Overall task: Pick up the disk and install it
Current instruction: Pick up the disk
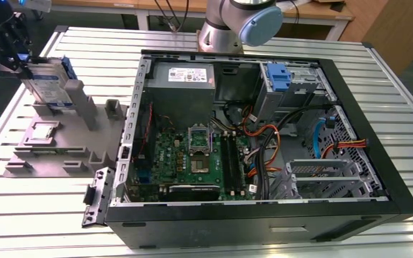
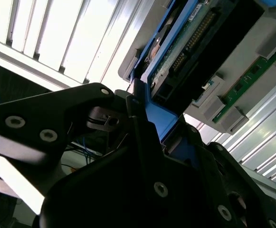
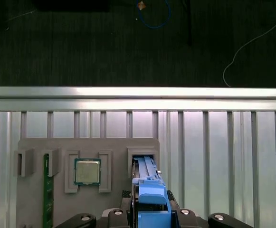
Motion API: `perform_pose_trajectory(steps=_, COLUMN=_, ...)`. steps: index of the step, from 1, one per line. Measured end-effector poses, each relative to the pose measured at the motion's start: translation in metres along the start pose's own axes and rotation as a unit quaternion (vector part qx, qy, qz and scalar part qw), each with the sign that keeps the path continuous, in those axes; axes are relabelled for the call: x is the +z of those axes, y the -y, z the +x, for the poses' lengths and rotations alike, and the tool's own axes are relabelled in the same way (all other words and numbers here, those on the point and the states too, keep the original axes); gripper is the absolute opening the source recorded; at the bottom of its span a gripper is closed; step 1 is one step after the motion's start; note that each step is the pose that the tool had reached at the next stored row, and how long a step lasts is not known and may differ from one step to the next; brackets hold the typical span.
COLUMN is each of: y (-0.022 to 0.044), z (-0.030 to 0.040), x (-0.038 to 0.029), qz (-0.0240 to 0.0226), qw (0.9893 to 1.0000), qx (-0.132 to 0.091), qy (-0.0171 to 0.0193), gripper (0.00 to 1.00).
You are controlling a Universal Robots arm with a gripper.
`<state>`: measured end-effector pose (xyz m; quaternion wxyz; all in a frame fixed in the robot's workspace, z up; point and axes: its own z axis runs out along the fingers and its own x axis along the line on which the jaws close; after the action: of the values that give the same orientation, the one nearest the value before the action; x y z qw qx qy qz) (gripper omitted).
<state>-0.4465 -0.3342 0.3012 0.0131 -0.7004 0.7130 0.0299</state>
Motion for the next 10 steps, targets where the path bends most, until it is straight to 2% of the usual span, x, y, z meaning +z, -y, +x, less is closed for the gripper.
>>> perform_pose_trajectory(steps=10, y=-0.0002, z=-0.0004, x=-0.0070, qz=0.0000, qw=1.0000, qx=0.000, qy=0.0000, gripper=0.37)
